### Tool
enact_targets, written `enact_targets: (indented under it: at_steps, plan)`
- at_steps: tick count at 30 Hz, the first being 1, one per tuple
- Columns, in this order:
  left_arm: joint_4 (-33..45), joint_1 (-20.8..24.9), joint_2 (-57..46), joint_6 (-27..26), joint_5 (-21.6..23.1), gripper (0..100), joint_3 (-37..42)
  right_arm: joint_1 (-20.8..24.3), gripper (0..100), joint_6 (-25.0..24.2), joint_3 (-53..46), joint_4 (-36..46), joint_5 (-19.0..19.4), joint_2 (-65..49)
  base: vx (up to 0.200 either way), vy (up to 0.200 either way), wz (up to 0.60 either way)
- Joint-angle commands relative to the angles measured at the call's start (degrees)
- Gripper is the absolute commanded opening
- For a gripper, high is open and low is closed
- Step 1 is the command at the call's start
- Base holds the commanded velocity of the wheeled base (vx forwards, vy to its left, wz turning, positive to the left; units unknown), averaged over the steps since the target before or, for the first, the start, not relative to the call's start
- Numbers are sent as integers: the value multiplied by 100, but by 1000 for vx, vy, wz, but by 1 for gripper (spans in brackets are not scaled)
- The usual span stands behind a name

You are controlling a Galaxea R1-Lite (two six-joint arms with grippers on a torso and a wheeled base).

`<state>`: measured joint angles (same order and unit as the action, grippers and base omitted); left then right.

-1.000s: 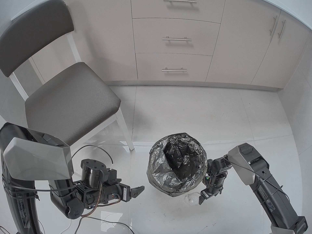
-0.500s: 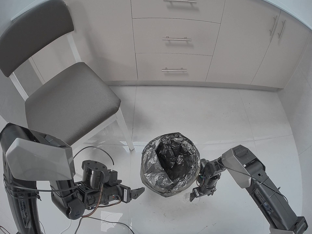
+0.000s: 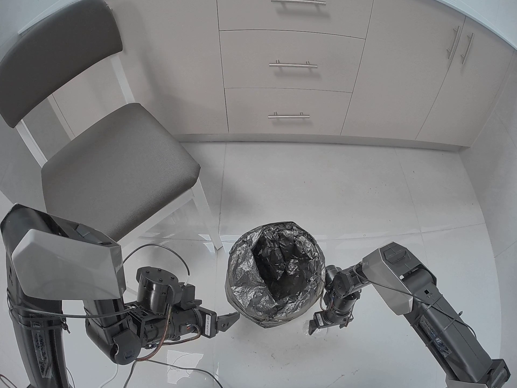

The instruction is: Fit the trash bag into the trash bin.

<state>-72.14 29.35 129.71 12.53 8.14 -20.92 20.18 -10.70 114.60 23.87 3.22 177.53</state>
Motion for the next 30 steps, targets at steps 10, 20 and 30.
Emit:
enact_targets:
  at_steps: [10, 20, 30]
  plan:
    - [-1, 0, 37, 4, 3, 100, -9, 39, 100, -178, -1, 531, 179, 9, 0, 0, 0]
    - [-1, 9, 72, -5, 3, 100, -9, 65, 100, -178, -1, 355, 206, 9, 0, 0, 0]
    - [-89, 9, 142, -5, 3, 100, -9, 162, 100, -204, -1, -902, 47, 9, 0, 0, 0]
